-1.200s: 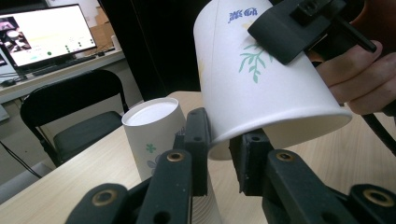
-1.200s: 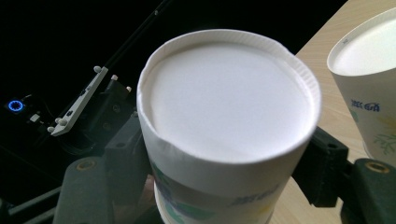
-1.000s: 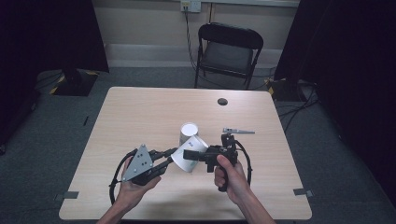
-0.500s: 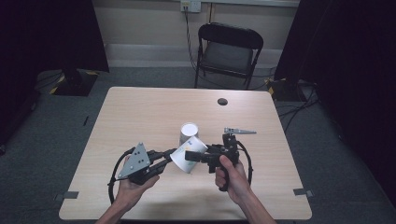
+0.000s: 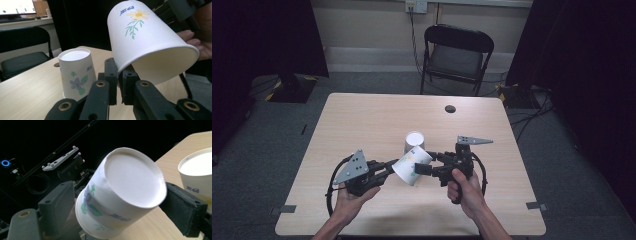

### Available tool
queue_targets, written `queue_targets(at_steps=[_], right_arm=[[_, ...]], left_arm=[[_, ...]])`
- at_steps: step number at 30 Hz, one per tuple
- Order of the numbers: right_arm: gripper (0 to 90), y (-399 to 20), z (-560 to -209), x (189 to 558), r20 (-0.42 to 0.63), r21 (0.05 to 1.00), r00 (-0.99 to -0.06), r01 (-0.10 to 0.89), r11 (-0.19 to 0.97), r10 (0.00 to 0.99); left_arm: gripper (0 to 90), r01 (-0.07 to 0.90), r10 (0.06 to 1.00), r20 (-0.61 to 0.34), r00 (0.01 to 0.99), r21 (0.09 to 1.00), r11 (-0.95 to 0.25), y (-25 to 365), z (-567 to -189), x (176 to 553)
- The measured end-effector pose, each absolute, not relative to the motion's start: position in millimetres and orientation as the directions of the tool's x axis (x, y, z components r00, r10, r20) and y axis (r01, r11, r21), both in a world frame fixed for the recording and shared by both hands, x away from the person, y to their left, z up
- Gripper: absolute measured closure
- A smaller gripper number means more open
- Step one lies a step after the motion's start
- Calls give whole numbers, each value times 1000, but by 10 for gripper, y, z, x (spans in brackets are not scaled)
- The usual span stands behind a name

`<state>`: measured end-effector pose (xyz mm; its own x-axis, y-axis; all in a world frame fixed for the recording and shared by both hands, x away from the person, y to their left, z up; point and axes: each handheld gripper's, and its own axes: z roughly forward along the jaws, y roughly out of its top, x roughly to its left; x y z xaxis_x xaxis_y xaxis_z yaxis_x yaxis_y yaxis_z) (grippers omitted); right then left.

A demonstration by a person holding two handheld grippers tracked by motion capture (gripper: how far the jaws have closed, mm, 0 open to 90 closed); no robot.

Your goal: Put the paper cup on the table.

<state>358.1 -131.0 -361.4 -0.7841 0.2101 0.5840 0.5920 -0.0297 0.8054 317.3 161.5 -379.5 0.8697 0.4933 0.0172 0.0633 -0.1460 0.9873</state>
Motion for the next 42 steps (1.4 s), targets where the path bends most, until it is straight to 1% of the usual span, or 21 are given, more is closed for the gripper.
queue_targets(at_steps=[7,14,16,19,21,28,33,42], right_arm=[[145,-1368,-3590,3558,551,830,-804,557,-43,224],[145,-1446,-3564,3553,525,846,-814,531,-51,247],[145,-1467,-3558,3548,518,851,-818,522,-54,251],[146,-1492,-3542,3534,470,876,-833,481,-38,293],[148,-1503,-3529,3532,456,882,-836,469,-32,305],[221,-1520,-3473,3524,395,910,-844,414,-27,362],[293,-1523,-3440,3499,331,933,-838,359,-19,433],[331,-1522,-3471,3485,277,945,-824,327,16,494]], left_arm=[[860,103,481,-16,877,982,-155,1650,-3766,3186],[859,166,445,-77,892,972,-164,1655,-3752,3196],[859,174,446,-80,891,969,-174,1658,-3753,3199],[859,176,449,-71,891,964,-197,1659,-3746,3199],[859,175,450,-68,890,964,-202,1647,-3751,3198],[860,170,443,-43,895,953,-252,1596,-3766,3195],[860,163,437,-41,899,955,-247,1588,-3751,3178],[870,158,436,-38,899,957,-242,1602,-3711,3171]])
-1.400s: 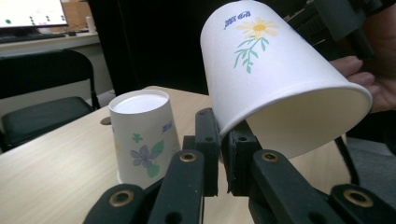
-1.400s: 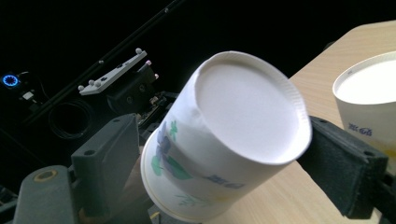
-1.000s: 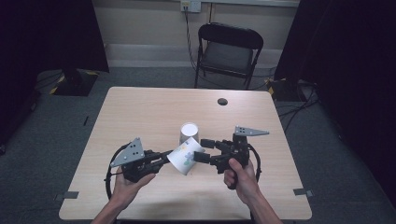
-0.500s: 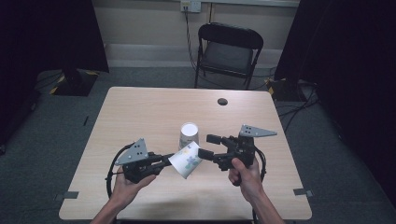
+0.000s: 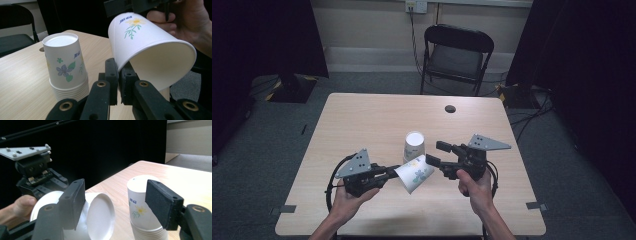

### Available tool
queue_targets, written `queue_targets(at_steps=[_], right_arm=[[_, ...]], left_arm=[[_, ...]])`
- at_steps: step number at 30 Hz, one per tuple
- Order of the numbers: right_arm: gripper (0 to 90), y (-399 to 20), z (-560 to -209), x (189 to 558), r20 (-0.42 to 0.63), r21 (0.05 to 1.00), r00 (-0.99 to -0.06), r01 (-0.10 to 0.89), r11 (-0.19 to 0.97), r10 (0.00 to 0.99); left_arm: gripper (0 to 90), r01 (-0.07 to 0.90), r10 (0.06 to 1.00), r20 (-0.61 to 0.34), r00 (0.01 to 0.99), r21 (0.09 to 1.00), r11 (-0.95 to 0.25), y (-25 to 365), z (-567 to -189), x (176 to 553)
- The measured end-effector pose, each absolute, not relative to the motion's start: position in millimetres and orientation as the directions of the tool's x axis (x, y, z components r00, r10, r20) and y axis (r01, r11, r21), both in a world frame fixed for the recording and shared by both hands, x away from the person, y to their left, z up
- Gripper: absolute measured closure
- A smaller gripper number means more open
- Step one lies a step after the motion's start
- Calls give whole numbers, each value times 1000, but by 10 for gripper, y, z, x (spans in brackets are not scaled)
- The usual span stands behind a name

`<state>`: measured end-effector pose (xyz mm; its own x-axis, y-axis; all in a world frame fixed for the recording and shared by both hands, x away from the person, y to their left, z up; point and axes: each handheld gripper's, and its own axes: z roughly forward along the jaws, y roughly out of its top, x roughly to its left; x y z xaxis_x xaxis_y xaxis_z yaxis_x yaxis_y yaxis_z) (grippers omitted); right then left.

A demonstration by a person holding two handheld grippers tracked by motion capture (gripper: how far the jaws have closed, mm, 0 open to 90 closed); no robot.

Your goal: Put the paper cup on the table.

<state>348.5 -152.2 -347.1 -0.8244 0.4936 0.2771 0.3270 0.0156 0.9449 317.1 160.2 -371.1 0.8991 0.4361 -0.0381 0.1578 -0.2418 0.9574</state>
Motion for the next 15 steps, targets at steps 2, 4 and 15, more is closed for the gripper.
queue_targets(at_steps=[2,4,15], right_arm=[[332,-1514,-3478,3477,253,950,-823,311,31,509],[332,-1509,-3485,3470,236,952,-823,302,45,516],[237,-1542,-3519,3370,129,963,-864,227,148,487]], left_arm=[[873,162,439,-45,897,959,-233,1596,-3705,3172],[874,164,435,-47,899,958,-235,1597,-3699,3175],[876,242,430,-102,897,927,-286,1643,-3615,3245]])
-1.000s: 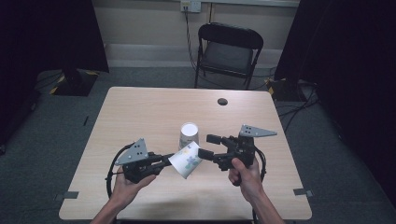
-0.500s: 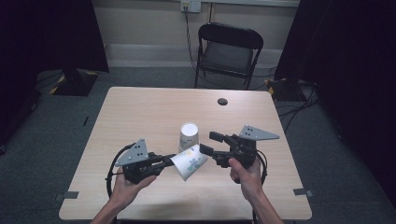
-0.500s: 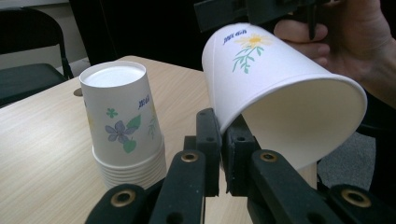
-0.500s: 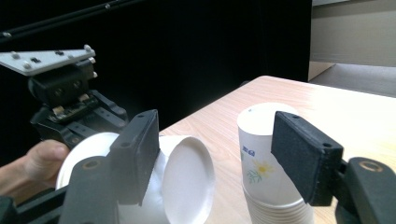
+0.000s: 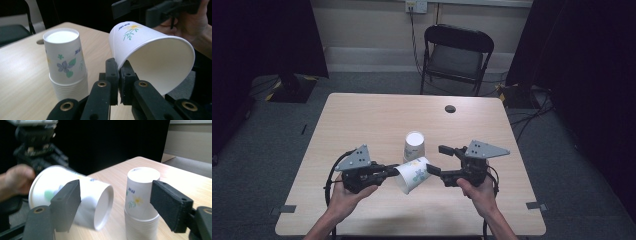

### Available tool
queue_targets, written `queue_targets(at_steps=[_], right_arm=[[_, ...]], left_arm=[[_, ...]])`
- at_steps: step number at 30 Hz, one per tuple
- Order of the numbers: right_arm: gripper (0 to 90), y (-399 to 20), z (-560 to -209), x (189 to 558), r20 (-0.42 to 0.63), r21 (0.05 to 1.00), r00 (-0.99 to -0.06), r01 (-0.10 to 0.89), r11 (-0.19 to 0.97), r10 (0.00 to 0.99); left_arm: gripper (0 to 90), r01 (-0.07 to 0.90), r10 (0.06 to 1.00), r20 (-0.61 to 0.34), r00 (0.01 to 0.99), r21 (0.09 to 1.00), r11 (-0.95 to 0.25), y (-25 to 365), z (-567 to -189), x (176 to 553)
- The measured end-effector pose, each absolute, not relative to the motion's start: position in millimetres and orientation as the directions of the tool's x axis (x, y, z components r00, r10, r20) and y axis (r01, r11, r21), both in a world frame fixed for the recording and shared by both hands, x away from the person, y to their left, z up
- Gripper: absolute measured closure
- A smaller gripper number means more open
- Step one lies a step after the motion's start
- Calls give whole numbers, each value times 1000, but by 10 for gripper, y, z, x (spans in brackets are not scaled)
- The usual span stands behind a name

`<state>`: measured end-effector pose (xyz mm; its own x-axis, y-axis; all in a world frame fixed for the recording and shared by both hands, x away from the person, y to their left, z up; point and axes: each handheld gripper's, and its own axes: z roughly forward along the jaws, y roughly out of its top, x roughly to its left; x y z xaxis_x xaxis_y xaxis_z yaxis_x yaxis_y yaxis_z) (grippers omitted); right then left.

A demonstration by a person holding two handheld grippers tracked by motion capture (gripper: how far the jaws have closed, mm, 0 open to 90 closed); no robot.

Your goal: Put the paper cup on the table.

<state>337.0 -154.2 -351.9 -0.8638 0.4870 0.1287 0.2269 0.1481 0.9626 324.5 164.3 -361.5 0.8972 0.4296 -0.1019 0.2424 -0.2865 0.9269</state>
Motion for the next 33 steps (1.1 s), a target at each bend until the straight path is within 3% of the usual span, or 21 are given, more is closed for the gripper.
queue_targets(at_steps=[6,14,33], right_arm=[[186,-1535,-3571,3277,65,960,-885,181,212,461],[151,-1487,-3621,3215,-23,946,-900,121,300,435],[154,-1208,-3707,3121,-268,860,-898,-59,506,349]], left_arm=[[876,327,435,-171,884,891,-315,1656,-3620,3294],[875,352,438,-174,882,862,-366,1649,-3550,3338],[874,429,434,-224,873,776,-463,1506,-3454,3450]])
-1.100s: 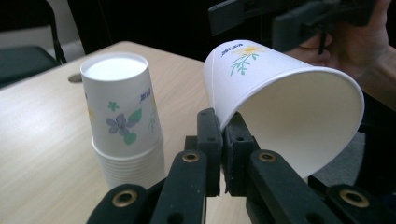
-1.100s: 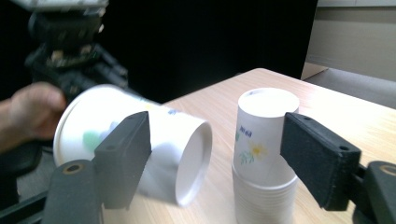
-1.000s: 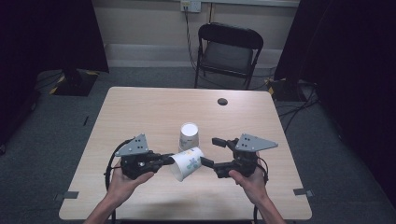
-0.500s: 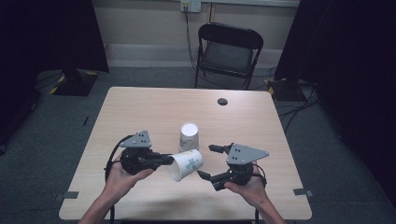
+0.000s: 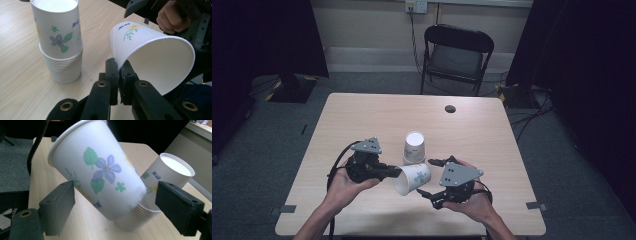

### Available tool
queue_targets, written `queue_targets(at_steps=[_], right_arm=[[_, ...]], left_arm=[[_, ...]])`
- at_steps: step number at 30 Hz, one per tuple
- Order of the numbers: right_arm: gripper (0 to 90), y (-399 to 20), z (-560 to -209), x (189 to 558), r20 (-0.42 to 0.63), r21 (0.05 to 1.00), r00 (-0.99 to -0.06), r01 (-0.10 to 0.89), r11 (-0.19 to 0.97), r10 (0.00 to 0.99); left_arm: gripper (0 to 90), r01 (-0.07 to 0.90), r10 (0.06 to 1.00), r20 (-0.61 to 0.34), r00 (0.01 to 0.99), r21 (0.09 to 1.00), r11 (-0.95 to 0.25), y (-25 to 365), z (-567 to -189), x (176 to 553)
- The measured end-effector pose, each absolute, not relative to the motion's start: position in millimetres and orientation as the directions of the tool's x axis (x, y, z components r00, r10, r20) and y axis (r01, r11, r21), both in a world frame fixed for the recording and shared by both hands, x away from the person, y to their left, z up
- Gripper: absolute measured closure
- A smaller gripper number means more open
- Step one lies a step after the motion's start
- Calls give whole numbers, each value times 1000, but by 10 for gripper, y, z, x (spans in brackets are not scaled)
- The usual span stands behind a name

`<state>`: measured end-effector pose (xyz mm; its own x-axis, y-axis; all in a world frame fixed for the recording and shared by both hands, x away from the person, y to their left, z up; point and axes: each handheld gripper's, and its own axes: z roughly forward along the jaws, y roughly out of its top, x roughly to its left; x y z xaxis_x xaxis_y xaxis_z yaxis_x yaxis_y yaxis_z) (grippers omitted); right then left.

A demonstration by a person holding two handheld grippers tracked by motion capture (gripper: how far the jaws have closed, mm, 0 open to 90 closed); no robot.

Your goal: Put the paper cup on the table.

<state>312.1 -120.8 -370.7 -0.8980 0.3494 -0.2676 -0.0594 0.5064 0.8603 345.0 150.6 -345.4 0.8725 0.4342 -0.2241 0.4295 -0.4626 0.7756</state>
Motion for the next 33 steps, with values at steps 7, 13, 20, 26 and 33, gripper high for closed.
queue_targets(at_steps=[7,13,20,26,33], right_arm=[[143,-1145,-3732,3121,-303,844,-890,-85,530,340],[142,-1131,-3728,3126,-328,841,-881,-108,530,341],[147,-1065,-3753,3108,-327,844,-881,-109,525,341],[181,-1048,-3766,3121,-312,847,-882,-90,524,353],[200,-1039,-3779,3133,-293,854,-887,-75,514,356]], left_arm=[[875,451,444,-243,863,766,-458,1457,-3399,3500],[875,453,445,-243,862,763,-461,1426,-3376,3528],[877,452,441,-251,861,776,-440,1377,-3367,3522],[876,452,449,-248,858,780,-433,1347,-3337,3531],[874,462,457,-255,852,779,-425,1327,-3336,3537]])
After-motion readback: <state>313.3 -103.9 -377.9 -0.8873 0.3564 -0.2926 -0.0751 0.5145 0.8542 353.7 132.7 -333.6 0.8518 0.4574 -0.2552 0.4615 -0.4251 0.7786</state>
